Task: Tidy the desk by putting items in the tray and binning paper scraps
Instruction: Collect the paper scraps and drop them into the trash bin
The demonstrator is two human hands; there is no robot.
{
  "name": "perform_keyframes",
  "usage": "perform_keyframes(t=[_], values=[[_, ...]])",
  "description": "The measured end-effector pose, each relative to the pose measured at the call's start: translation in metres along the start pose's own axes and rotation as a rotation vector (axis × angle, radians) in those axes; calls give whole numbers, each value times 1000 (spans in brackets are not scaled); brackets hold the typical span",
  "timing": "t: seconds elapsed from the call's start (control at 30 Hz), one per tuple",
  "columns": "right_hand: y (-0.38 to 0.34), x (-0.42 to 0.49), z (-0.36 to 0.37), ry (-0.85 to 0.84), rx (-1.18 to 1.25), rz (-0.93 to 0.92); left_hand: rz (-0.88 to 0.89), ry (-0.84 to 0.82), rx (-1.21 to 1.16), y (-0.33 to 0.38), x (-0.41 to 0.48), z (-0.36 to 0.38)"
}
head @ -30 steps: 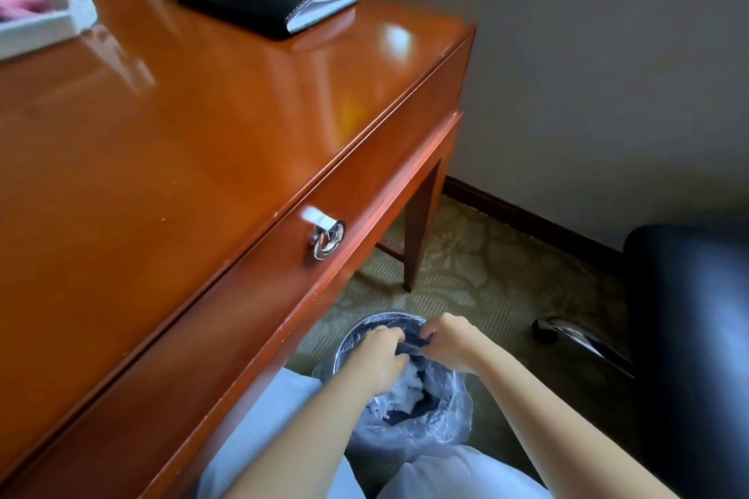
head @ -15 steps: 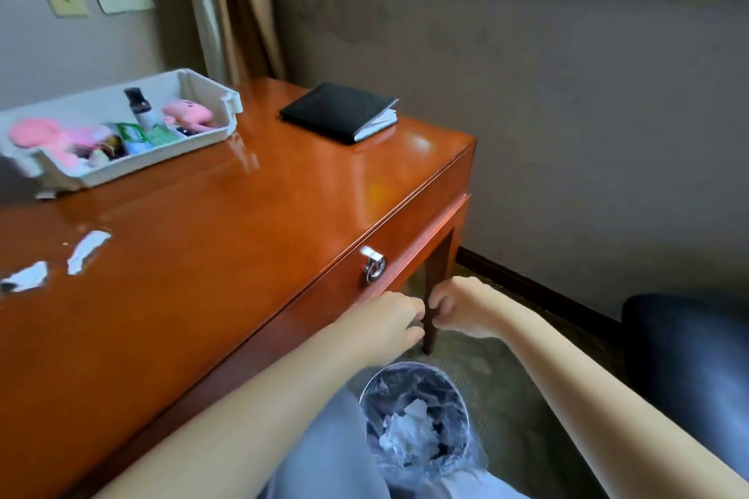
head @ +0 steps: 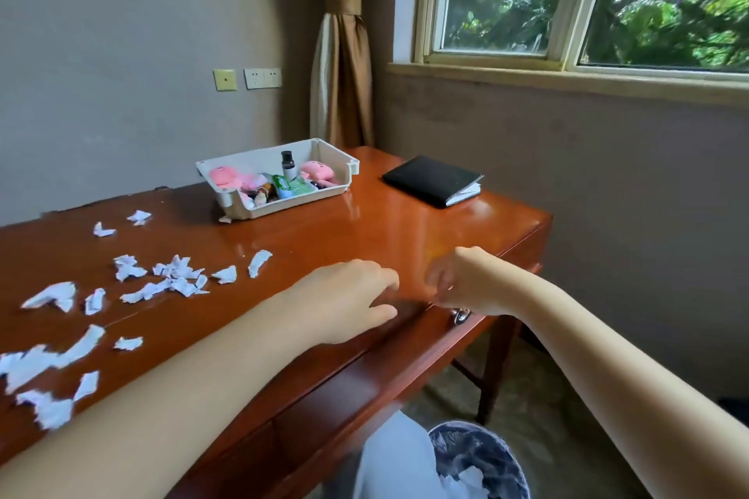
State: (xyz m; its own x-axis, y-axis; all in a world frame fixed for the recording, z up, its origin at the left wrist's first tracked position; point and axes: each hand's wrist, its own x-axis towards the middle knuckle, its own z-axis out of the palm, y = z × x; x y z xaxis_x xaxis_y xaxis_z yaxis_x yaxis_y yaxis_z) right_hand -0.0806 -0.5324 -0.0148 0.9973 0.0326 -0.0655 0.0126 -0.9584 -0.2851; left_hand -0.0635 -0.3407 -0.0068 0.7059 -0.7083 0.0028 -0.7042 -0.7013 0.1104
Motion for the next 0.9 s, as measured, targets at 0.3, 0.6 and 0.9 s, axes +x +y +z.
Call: perform_keyframes(t=[0.3,0.6,0.9], values=[[-90,42,22,-58,-30,-177,-313,14,-26,-79,-64,-8],[-151,91,71,-59,-54,-254,-685,-24,24,-155,-103,14],[-206,129,100,11,8,-255,-1035,82,-64,-222,-116,29]])
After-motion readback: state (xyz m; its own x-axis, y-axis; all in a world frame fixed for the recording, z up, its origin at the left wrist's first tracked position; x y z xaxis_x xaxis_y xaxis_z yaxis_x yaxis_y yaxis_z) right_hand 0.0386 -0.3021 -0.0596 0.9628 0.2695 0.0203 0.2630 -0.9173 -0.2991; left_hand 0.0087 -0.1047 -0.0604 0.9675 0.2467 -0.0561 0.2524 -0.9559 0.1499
